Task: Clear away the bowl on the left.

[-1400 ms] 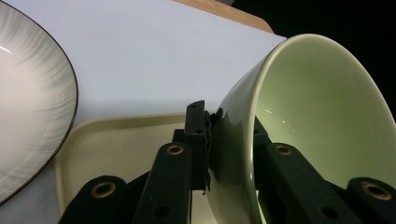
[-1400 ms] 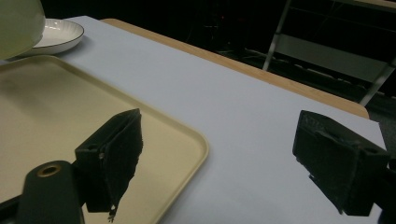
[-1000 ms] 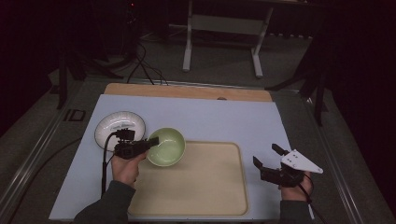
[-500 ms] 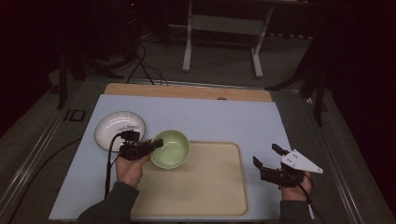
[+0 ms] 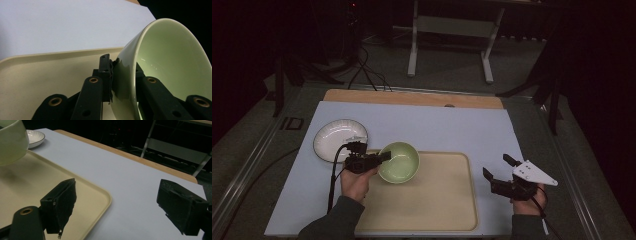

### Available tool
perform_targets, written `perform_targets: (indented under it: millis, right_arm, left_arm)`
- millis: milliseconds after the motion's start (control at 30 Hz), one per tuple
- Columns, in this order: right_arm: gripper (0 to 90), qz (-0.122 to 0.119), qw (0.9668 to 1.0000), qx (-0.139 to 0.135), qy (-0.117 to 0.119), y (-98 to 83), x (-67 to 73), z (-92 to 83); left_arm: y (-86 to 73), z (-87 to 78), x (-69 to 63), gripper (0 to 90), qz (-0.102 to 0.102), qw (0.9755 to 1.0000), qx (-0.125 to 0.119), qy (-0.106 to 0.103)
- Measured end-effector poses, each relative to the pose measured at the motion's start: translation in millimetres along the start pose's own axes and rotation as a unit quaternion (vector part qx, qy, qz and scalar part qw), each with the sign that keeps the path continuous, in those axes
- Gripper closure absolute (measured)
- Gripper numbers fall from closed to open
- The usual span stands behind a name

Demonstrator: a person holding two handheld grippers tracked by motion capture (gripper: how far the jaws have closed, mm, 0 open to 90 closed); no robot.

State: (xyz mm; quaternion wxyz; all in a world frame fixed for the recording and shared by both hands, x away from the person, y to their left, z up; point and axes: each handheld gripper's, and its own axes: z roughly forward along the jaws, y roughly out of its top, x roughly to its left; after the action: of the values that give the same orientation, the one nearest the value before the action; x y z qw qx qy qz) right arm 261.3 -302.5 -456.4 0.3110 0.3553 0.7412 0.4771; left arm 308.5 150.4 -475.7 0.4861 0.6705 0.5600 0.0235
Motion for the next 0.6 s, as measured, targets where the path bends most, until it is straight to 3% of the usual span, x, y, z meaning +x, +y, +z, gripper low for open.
perform_targets:
  millis: [600]
  right_arm:
    - [15.5,0.000,1.0000,0.000,0.001,-0.1,-0.3,-0.4]
  left_arm:
    - [-5.2,9.1,-6.6,79.1,0.014,0.9998,0.014,0.002]
